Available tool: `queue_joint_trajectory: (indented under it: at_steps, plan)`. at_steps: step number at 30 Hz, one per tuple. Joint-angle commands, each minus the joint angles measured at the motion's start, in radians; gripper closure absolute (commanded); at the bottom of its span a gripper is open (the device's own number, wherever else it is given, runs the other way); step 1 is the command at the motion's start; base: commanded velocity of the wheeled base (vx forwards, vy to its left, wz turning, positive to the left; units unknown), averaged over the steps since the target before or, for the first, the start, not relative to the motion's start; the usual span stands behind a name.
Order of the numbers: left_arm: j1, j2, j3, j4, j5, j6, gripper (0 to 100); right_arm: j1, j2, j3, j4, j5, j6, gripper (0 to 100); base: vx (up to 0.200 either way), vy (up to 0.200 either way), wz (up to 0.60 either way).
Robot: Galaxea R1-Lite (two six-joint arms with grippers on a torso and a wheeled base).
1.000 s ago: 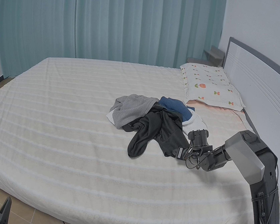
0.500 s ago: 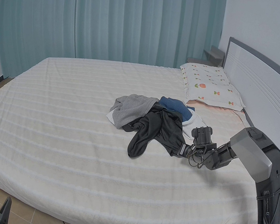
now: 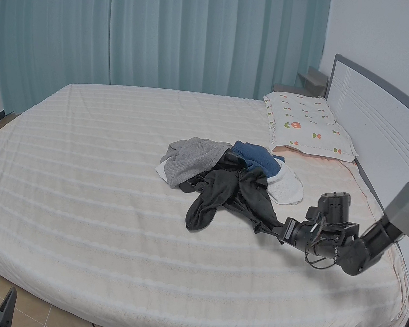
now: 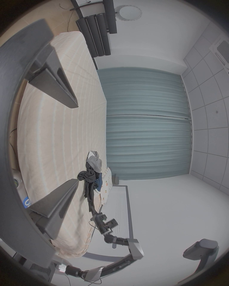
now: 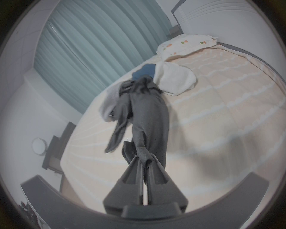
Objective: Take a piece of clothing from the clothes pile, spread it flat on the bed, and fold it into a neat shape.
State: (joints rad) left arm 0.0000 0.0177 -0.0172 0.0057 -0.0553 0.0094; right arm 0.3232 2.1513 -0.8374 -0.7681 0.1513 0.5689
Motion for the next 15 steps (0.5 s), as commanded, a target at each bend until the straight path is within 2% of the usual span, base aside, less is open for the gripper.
queue_joint_trajectory:
  at_steps: [1, 7, 11, 15]
  plan:
    - [0.0, -0.018, 0.017, 0.0, -0.001, 0.004, 0, 0.079, -0.462, 0.359, -0.195, 0.154, 0.035, 100, 0.0, 0.0, 0.0]
    - [0.0, -0.018, 0.017, -0.001, -0.003, 0.008, 0, 0.157, -0.576, 0.443, -0.197, 0.206, 0.026, 100, 0.0, 0.0, 0.0]
    - [0.0, -0.018, 0.017, -0.007, 0.0, 0.058, 0, 0.154, -0.625, 0.439, -0.209, 0.208, 0.037, 100, 0.0, 0.0, 0.0]
    - [0.0, -0.018, 0.017, -0.009, 0.0, 0.058, 0, 0.14, -0.683, 0.437, -0.211, 0.215, 0.039, 100, 0.0, 0.0, 0.0]
